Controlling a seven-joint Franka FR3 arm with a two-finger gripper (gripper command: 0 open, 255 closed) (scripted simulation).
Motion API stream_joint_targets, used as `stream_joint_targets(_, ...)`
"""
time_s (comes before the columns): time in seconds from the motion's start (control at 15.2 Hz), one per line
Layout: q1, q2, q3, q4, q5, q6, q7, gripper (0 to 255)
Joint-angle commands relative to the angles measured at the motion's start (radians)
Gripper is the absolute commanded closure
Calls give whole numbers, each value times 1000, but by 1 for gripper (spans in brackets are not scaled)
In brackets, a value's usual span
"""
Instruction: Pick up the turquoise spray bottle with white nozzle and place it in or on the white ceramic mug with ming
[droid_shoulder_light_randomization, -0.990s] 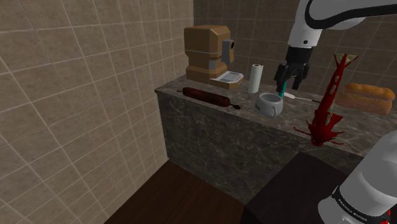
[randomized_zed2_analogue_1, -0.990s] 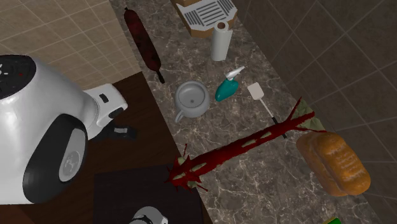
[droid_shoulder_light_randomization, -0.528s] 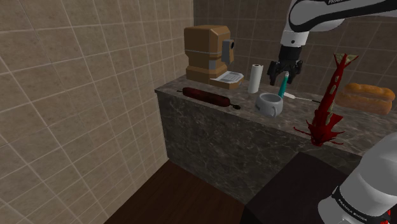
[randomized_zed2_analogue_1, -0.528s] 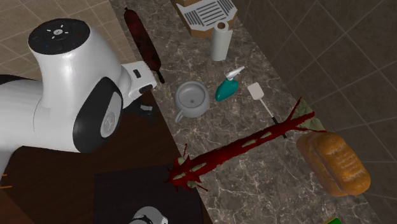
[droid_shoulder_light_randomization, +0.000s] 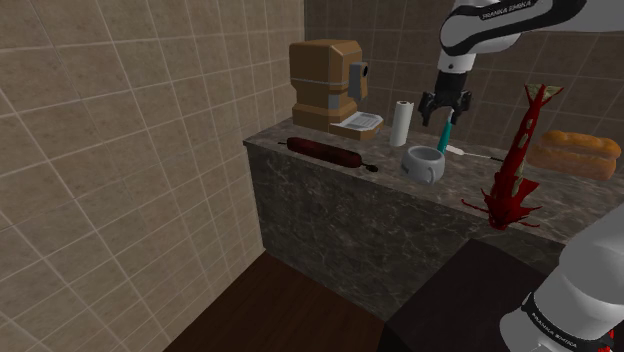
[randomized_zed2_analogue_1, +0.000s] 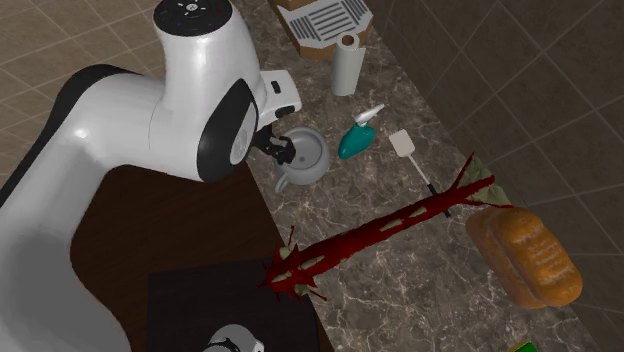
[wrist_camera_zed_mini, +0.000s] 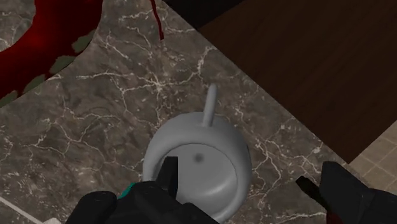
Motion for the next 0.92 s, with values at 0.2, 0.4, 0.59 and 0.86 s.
stream_joint_targets(0.2,-40,137,-40,137,-15,16,35,0)
stream_joint_targets(0.4,-65,219,-65,225,-17,19,52,0)
stream_joint_targets(0.59,-91,301,-91,320,-14,16,68,0)
stream_joint_targets(0.86,-131,413,-124,459,-3,1,87,0)
